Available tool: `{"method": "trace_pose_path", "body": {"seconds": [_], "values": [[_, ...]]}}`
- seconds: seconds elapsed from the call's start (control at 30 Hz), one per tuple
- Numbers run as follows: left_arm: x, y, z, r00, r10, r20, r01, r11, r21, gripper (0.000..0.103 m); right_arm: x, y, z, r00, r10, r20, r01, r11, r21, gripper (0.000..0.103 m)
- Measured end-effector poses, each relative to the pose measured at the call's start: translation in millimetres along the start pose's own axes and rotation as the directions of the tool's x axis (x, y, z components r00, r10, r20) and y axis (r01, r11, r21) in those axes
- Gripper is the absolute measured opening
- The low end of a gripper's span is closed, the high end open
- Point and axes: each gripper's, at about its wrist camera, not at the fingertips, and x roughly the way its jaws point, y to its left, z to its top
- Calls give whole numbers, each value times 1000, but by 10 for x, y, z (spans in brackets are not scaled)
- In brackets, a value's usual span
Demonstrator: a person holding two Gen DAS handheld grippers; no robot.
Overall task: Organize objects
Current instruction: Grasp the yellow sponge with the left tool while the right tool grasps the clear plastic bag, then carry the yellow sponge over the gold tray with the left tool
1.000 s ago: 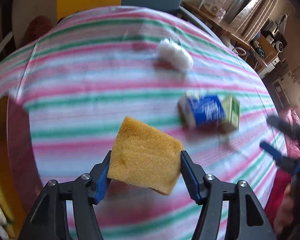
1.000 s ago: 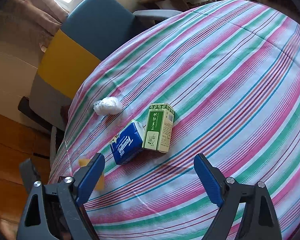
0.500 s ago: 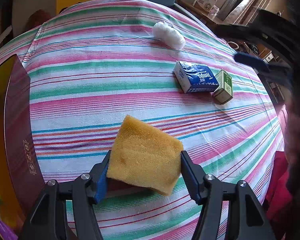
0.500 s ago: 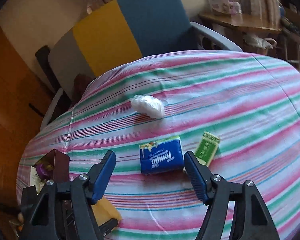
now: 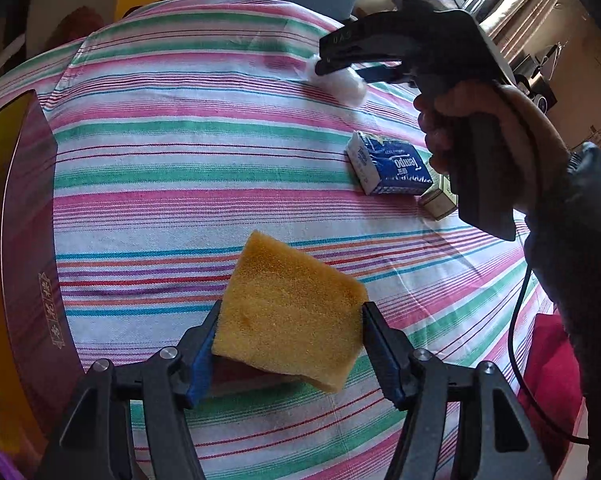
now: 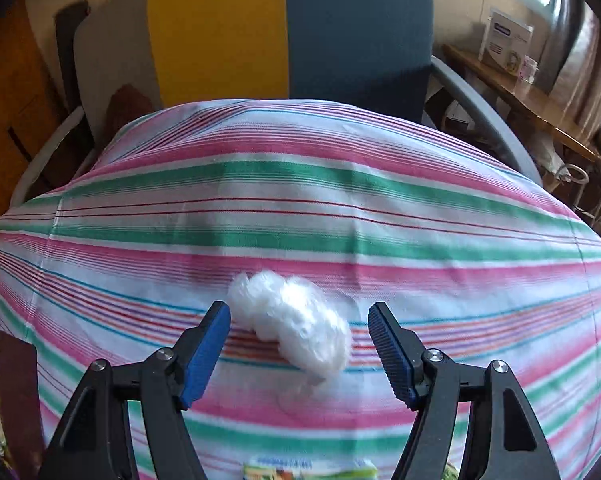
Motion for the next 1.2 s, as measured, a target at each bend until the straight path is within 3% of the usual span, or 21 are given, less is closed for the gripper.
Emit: {"method": "trace_pose_path", "body": {"seconds": [0.03, 0.17, 0.4, 0.53, 0.67, 0.77, 1.0, 1.2], "values": [[1, -8, 5, 1000, 0, 1, 0, 1000, 3, 66, 21, 32, -3, 1000, -18, -5, 18, 1000, -21, 40], [-8, -10, -5, 1000, -1, 4, 1, 1000, -1, 66, -133, 126, -133, 1000, 10, -13, -10, 998, -70, 31], [-112, -81, -58, 1000, 22, 12, -23, 999, 43, 65, -751, 104, -645, 994, 111, -5, -111, 992, -66, 31], [-398, -182, -126, 997, 14, 71, -20, 996, 82, 65, -1086, 67, -1052, 987, 158, -7, -158, 987, -26, 31], [-682, -245, -227, 992, 20, 123, -32, 995, 97, 65, -1180, 128, -1477, 983, 173, -57, -173, 985, -5, 31], [-893, -244, -352, 986, 40, 161, -59, 992, 112, 65, -1083, 203, -1697, 985, 137, -104, -140, 990, -21, 31], [-1520, -42, -648, 957, 82, 278, -112, 989, 94, 66, -909, 180, -1743, 987, 114, -114, -116, 993, -9, 32], [-1824, 100, -812, 928, 132, 347, -173, 981, 90, 66, -906, 168, -1764, 988, 113, -105, -115, 993, -12, 33]]}}
